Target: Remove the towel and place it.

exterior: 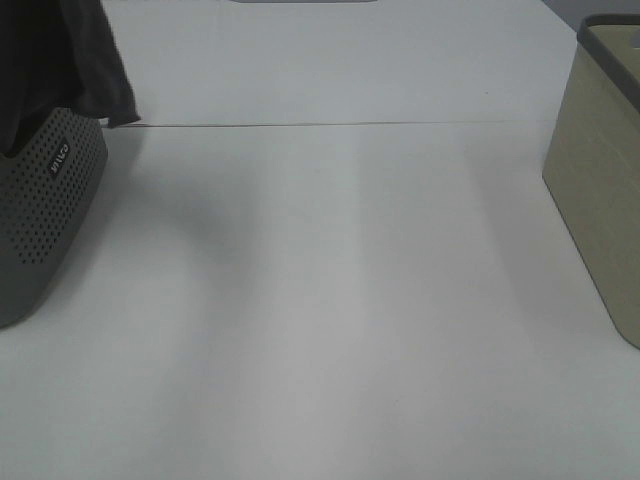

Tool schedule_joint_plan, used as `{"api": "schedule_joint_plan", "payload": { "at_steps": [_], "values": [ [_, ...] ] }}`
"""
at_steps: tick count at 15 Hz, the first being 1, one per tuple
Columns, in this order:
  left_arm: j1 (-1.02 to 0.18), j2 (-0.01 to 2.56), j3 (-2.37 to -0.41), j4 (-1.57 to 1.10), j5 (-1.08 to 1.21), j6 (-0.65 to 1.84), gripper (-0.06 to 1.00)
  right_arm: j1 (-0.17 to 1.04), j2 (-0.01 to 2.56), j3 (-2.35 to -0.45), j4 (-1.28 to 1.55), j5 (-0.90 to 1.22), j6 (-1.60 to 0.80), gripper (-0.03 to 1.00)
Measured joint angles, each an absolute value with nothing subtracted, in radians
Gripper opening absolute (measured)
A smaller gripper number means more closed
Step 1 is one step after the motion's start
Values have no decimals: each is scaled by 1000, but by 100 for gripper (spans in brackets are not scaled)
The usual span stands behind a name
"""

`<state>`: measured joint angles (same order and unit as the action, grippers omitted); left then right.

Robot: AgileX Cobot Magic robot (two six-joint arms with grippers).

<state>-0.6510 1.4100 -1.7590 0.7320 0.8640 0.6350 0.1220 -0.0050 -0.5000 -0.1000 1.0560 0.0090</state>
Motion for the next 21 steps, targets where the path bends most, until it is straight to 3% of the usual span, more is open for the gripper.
{"api": "schedule_joint_plan", "payload": {
  "at_steps": [4,8,13,14,17,19,21],
  "values": [
    [-760,1441,-1767,737,884,620,0,122,5,-504,-52,1050,10,82],
    [-834,1524,-1767,746,889,599,0,122,250,-514,256,832,-249,82],
    [-836,1557,-1767,745,869,489,0,122,659,-534,711,645,-779,81],
    [-836,1557,-1767,745,861,453,0,122,784,-546,893,639,-990,81],
    [-836,1557,-1767,745,861,424,0,125,1033,-628,1177,729,-1294,81],
    [-836,1557,-1767,745,861,390,0,179,1127,-683,1234,737,-1357,81],
    [-836,1557,-1767,745,861,326,0,339,1239,-762,1244,650,-1374,81]
  ]
}}
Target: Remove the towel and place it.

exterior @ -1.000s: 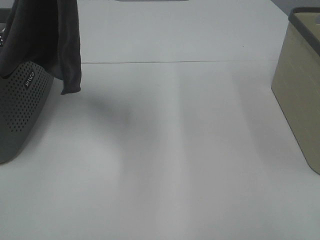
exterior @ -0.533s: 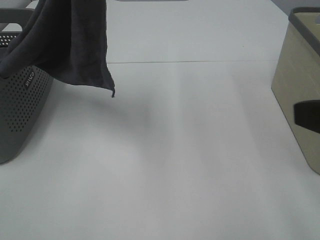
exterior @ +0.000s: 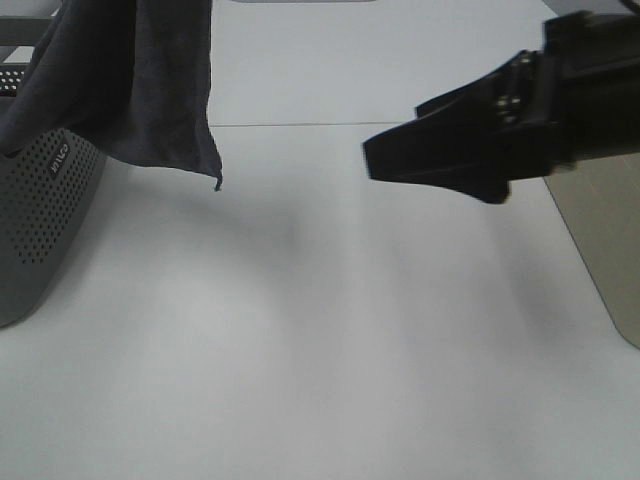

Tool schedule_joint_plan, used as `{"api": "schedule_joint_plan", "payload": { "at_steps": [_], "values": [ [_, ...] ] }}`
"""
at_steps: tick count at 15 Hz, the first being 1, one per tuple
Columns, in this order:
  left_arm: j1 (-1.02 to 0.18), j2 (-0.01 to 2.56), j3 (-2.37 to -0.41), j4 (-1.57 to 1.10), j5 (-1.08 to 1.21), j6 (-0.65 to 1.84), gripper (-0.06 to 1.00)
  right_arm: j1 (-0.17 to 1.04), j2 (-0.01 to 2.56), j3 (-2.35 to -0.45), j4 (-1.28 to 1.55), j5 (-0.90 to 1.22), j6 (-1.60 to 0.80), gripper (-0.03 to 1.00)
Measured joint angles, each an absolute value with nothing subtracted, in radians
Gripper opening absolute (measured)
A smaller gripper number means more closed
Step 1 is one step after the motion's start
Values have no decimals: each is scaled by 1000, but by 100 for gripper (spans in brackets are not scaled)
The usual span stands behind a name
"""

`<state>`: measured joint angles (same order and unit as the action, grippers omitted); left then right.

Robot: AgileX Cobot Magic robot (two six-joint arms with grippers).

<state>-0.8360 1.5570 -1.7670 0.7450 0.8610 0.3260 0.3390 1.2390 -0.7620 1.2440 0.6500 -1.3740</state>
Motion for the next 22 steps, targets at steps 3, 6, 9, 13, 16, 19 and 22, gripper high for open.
{"api": "schedule_joint_plan", "payload": {
  "at_steps": [3,6,9,13,16,19,22],
  "values": [
    [-836,1557,-1767,745,861,267,0,551,1352,-855,1246,448,-1353,81],
    [-836,1557,-1767,745,861,235,0,647,1440,-913,1247,320,-1353,81],
    [-836,1557,-1767,740,852,219,0,718,1489,-972,1256,211,-1353,81],
    [-836,1557,-1767,707,822,168,0,748,1561,-1009,1263,118,-1344,81],
    [-836,1557,-1767,705,815,99,0,748,1586,-1010,1263,68,-1327,78],
    [-836,1557,-1767,705,828,96,0,748,1589,-1010,1255,-58,-1347,46],
    [-836,1557,-1767,705,842,93,0,748,1590,-1010,1244,-96,-1371,2]
  ]
}}
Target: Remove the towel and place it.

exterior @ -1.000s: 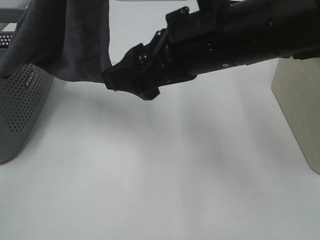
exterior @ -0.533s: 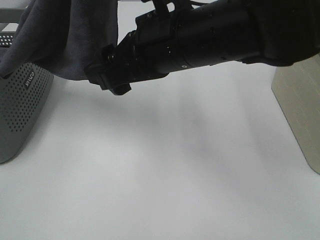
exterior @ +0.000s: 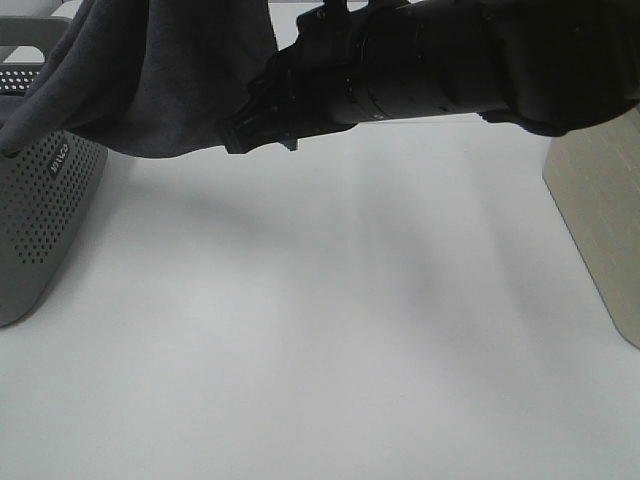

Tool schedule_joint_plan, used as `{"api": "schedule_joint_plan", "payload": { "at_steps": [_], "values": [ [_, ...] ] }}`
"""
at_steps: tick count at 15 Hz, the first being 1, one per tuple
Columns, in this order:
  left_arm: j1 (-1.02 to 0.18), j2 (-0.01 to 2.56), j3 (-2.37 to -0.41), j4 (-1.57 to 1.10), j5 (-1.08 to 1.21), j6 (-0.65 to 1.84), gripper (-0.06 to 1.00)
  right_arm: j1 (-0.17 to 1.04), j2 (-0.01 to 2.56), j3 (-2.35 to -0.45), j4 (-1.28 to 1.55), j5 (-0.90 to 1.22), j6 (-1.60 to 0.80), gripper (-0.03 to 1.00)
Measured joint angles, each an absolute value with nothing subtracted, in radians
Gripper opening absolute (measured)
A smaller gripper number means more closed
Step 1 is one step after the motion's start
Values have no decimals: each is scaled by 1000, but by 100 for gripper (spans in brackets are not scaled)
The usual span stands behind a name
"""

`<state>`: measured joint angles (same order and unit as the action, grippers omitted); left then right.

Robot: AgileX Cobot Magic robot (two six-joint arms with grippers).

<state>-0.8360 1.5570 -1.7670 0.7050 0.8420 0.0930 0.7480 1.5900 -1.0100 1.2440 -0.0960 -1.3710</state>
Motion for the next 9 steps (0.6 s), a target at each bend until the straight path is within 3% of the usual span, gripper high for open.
{"api": "schedule_joint_plan", "payload": {
  "at_steps": [7,9],
  "values": [
    [-836,1557,-1767,696,844,79,0,748,1590,-1010,1264,-146,-1349,2],
    [-836,1557,-1767,625,856,0,0,748,1590,-999,1269,12,-1349,2]
  ]
}}
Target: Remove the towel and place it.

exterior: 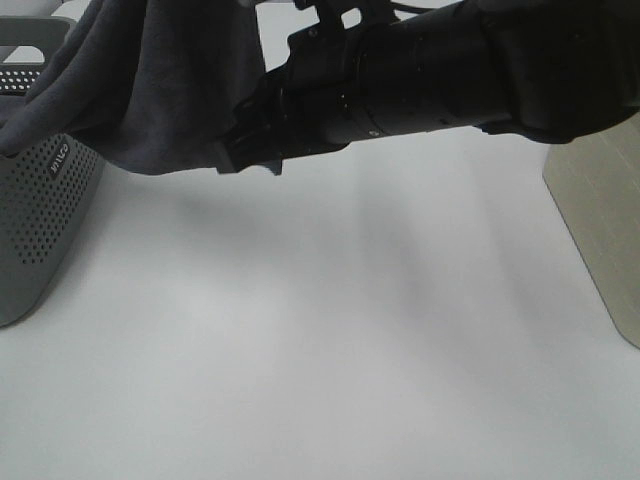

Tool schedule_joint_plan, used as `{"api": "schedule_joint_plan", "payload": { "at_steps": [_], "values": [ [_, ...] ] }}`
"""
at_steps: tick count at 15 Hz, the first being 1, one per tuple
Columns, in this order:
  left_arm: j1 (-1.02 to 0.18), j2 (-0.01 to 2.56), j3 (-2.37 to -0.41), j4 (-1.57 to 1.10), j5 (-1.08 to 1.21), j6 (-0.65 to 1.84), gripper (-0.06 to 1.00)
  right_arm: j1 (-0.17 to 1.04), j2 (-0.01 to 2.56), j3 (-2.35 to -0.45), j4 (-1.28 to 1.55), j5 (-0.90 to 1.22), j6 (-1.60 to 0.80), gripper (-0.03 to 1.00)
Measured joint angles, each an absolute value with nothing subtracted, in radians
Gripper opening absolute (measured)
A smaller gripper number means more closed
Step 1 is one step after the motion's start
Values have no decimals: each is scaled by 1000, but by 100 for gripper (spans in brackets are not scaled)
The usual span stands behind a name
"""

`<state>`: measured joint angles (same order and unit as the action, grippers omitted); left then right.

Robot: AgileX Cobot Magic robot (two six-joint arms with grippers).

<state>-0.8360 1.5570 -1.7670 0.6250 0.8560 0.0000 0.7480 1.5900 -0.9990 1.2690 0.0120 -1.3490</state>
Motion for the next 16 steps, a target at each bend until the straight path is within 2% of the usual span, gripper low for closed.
{"api": "schedule_joint_plan", "payload": {
  "at_steps": [4,11,16],
  "values": [
    [-836,1557,-1767,502,939,-38,0,748,1588,-999,1086,297,-1213,2],
    [-836,1557,-1767,397,1065,-41,0,748,1483,-1102,162,608,-223,2],
    [-836,1557,-1767,394,1098,-41,0,748,1394,-1104,-92,809,130,2]
  ]
}}
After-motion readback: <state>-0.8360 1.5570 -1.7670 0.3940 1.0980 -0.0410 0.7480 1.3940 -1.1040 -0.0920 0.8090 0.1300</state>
